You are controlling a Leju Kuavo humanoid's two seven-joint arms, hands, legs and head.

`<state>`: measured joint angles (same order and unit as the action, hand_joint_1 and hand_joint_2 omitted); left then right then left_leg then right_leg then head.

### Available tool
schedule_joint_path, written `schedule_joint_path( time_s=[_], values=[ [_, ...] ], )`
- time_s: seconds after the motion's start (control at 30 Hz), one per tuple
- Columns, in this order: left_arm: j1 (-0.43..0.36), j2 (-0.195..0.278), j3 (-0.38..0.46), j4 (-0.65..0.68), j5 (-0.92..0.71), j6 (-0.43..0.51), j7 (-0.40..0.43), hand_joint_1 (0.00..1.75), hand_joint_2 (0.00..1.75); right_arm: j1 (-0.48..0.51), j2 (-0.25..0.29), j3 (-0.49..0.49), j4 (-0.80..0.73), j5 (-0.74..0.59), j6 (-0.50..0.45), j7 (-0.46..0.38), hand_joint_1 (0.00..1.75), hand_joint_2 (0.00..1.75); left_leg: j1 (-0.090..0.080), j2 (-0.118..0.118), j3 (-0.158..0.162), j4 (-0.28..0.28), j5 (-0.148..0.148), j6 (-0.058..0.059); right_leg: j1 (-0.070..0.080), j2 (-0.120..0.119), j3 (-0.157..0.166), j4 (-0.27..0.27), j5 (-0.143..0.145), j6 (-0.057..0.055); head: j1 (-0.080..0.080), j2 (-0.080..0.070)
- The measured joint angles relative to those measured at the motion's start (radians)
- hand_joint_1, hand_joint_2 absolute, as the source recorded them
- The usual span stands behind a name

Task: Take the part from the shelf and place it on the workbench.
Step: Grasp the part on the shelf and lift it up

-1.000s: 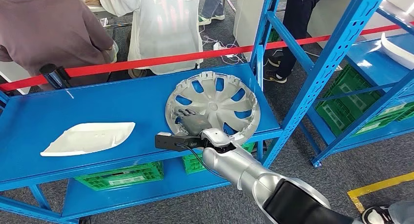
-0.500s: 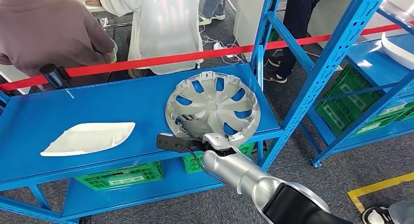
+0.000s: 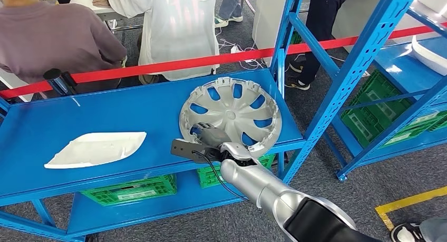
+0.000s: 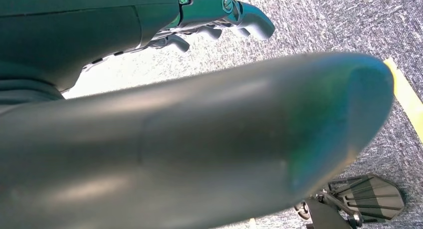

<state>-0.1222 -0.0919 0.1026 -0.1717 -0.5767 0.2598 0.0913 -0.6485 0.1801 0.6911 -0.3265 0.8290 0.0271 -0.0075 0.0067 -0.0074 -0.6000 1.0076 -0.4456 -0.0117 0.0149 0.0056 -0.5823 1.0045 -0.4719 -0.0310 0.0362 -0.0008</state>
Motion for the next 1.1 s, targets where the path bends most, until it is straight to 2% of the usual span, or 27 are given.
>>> schedule_joint_path(
  time_s=[1.1],
  values=[
    [-0.002,0.000,0.000,0.000,-0.013,0.001,-0.001,0.00,0.00,0.009,0.000,-0.043,-0.001,-0.038,-0.026,-0.005,1.75,1.75,0.000,0.000,0.002,0.000,0.000,0.000,0.000,0.000,0.001,0.000,-0.001,-0.001,0.000,0.000]
  ],
)
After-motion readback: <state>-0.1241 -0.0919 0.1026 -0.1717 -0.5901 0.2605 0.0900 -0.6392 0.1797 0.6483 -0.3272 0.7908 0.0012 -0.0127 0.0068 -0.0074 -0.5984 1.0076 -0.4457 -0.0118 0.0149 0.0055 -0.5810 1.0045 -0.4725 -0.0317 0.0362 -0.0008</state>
